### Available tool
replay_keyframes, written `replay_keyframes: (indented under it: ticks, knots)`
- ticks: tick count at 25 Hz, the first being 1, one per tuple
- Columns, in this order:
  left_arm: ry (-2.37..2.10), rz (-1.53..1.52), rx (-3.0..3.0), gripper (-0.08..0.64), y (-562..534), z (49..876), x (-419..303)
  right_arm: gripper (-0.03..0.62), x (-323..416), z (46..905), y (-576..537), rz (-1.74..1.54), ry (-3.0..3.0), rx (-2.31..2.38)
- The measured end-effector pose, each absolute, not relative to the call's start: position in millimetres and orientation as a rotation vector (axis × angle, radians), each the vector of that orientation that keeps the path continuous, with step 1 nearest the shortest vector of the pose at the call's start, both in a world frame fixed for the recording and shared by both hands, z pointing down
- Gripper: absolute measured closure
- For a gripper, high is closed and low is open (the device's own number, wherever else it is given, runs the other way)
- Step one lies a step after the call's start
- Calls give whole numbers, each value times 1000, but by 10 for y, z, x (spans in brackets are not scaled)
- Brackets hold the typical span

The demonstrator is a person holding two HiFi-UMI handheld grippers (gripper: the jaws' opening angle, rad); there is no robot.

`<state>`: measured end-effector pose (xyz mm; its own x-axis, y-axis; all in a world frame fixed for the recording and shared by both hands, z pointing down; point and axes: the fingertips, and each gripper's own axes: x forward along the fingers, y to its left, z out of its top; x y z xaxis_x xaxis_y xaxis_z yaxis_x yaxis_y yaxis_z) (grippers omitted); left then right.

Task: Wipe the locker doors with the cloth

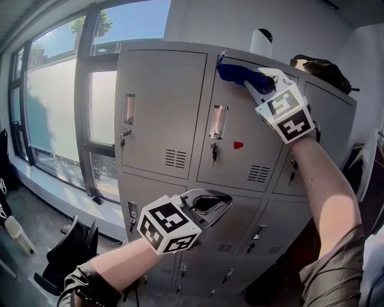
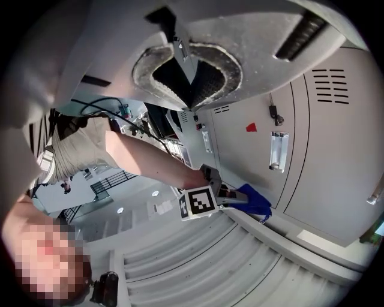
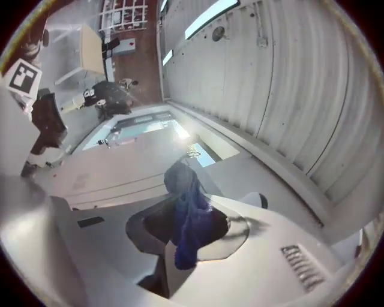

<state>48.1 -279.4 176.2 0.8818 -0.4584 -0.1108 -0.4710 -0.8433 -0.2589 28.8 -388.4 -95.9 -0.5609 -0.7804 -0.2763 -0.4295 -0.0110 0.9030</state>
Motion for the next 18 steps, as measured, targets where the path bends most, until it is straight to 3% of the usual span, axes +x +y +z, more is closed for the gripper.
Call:
replay_keyframes:
  ticks: [7, 18]
  knots:
    - [733, 82, -2778, 552, -2807, 1813, 336, 515, 22, -1387, -3929, -1872, -1390, 1364]
    - [781, 107, -2793, 552, -2791, 1895, 122, 514, -32, -587, -4268, -1890, -1110, 1235]
